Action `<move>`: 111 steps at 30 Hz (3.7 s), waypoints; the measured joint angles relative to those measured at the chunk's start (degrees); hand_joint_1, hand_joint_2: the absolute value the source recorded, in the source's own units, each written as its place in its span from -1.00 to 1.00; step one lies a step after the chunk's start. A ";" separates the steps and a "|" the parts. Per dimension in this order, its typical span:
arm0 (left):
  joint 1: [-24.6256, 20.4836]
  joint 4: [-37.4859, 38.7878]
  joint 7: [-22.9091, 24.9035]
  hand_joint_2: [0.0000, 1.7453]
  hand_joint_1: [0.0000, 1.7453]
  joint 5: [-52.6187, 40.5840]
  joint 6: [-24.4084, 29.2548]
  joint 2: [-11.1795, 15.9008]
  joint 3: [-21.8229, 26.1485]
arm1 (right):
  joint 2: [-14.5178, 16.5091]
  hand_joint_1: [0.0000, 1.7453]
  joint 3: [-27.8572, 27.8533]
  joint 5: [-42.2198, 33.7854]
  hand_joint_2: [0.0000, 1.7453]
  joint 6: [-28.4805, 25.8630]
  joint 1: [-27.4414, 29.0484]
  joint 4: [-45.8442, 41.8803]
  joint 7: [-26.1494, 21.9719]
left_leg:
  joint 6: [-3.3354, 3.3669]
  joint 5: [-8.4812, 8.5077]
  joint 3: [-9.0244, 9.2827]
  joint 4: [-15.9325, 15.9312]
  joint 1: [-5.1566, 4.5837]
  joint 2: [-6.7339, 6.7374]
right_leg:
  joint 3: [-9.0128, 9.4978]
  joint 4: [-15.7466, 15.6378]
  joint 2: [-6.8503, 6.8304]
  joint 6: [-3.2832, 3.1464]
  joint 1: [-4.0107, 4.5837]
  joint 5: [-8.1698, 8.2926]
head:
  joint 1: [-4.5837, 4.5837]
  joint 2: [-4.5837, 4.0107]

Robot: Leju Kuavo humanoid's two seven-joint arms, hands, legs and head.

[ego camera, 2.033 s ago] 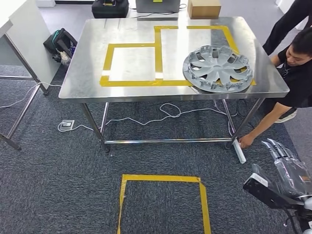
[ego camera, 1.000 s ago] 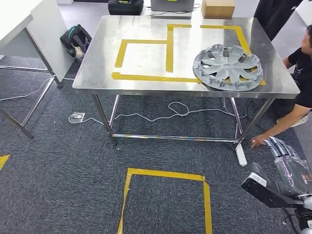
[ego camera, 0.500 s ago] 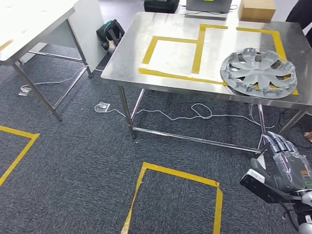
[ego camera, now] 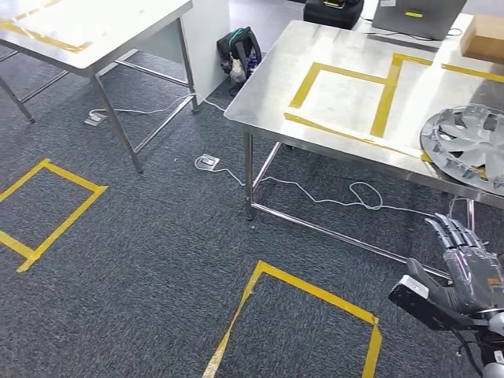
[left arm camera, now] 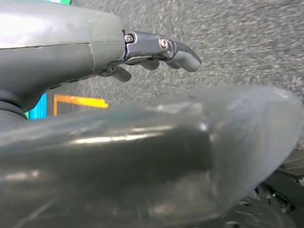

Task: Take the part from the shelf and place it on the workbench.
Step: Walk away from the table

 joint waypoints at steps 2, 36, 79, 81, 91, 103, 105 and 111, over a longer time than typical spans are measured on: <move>-0.01 0.00 0.00 -1.00 -1.00 -0.02 0.00 0.04 0.01 | 0.00 -1.00 -0.01 0.03 -1.00 -0.05 -0.03 0.00 -0.01 | -0.59 0.25 -0.44 0.04 0.03 -1.33 | 1.91 -3.94 1.55 -0.43 -0.01 0.72 | -0.03 0.00; -0.30 -0.28 0.13 -1.00 -1.00 1.63 -0.86 0.23 -0.44 | -0.01 -1.00 0.75 5.30 -1.00 -1.34 0.35 -0.37 -0.17 | -1.58 0.57 -2.52 1.21 0.31 -2.28 | 1.45 -3.62 -0.33 -1.52 -0.02 1.02 | -0.69 0.00; -2.74 2.02 -1.78 -1.00 -1.00 5.81 -3.52 -0.51 -4.33 | -1.02 -1.00 2.16 5.33 -1.00 -1.71 -2.73 0.13 -0.88 | -1.07 -0.37 -1.91 1.33 -0.81 9.37 | 1.69 -3.07 -9.53 -1.61 1.15 -0.19 | -1.12 0.00; -2.65 2.04 -1.83 -1.00 -1.00 5.93 -3.50 -0.50 -4.42 | -1.07 -1.00 2.32 5.33 -1.00 -1.70 -3.05 0.13 -0.89 | -0.55 -0.23 -1.98 1.09 -0.71 7.82 | 2.07 -3.15 -10.43 -1.17 1.09 -0.50 | -1.06 0.00; -2.72 2.13 -1.98 -1.00 -1.00 6.09 -3.52 -0.50 -4.52 | -1.28 -1.00 2.94 5.33 -1.00 -1.71 -3.14 0.56 -0.89 | 0.24 0.15 -1.56 0.91 -0.09 0.28 | -2.42 3.79 -0.73 -0.10 0.11 -1.25 | -0.39 0.00; -3.16 2.66 -2.63 -1.00 -1.00 8.03 -4.51 -0.75 -5.69 | -1.64 -1.00 3.17 5.33 -1.00 -1.84 -3.37 0.57 -1.06 | -2.54 -6.96 -10.86 17.71 -0.05 4.72 | 0.68 -3.16 -4.96 -2.60 0.52 1.22 | -1.05 0.00; -3.14 2.77 -2.81 -1.00 -1.00 8.35 -4.58 -0.83 -5.86 | -1.64 -1.00 3.30 5.34 -1.00 -1.82 -3.53 0.57 -1.06 | -2.32 -4.38 -8.45 13.83 -0.14 5.30 | 0.78 -3.16 -6.54 -2.60 0.60 1.13 | -1.04 0.00; -3.52 3.13 -3.26 -1.00 -1.00 8.98 -4.64 -0.88 -6.16 | -1.73 -1.00 3.68 5.37 -1.00 -1.79 -4.36 0.59 -1.15 | -0.58 -0.52 -1.41 0.87 -1.02 9.21 | 1.40 -3.06 -10.58 -1.36 1.27 0.34 | -1.03 0.00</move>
